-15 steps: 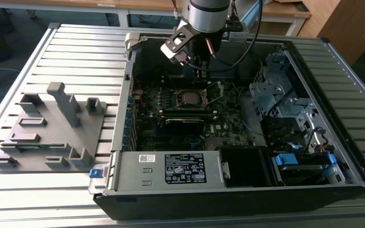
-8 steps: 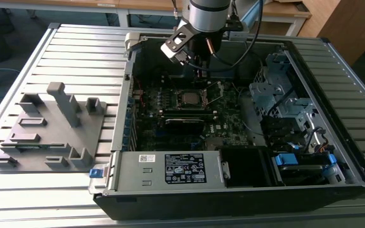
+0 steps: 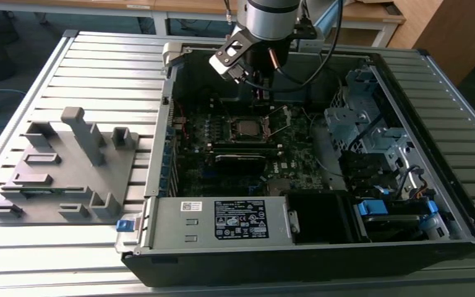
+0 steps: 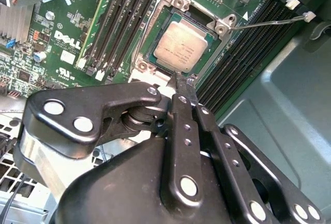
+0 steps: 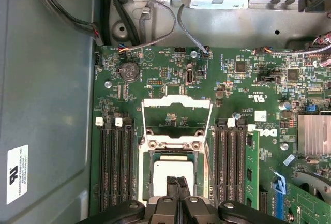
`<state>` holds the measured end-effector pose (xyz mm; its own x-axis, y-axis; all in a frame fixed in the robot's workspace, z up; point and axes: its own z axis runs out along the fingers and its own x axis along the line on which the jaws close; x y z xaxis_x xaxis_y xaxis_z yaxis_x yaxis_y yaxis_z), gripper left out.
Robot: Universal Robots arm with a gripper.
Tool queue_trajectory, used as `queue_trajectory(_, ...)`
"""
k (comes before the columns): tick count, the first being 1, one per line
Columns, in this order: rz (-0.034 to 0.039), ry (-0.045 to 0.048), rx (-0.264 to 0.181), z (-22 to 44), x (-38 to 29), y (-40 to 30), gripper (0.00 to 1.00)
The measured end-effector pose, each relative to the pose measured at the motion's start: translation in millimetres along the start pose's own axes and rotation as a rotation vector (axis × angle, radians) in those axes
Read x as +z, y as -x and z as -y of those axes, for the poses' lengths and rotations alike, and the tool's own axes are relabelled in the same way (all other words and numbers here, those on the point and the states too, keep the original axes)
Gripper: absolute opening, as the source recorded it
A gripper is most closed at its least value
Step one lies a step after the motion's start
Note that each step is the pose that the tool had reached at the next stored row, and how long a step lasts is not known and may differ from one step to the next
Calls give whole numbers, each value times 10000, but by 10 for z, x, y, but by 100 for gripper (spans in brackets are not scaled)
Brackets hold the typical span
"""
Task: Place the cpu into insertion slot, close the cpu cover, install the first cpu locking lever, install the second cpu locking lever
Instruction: 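Close the cpu cover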
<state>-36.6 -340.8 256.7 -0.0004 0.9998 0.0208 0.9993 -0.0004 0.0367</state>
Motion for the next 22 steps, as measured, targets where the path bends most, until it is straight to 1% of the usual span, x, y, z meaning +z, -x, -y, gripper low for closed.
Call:
queue_trajectory(1,0,0,0,0,0,0,11)
queue_trajectory(3,0,0,0,-1,-27,-1,11)
queue_trajectory(13,0,0,0,-1,-30,-1,11)
queue_trajectory(15,0,0,0,-3,-74,-2,11)
queue_trajectory(22,0,0,0,-3,-83,-2,11)
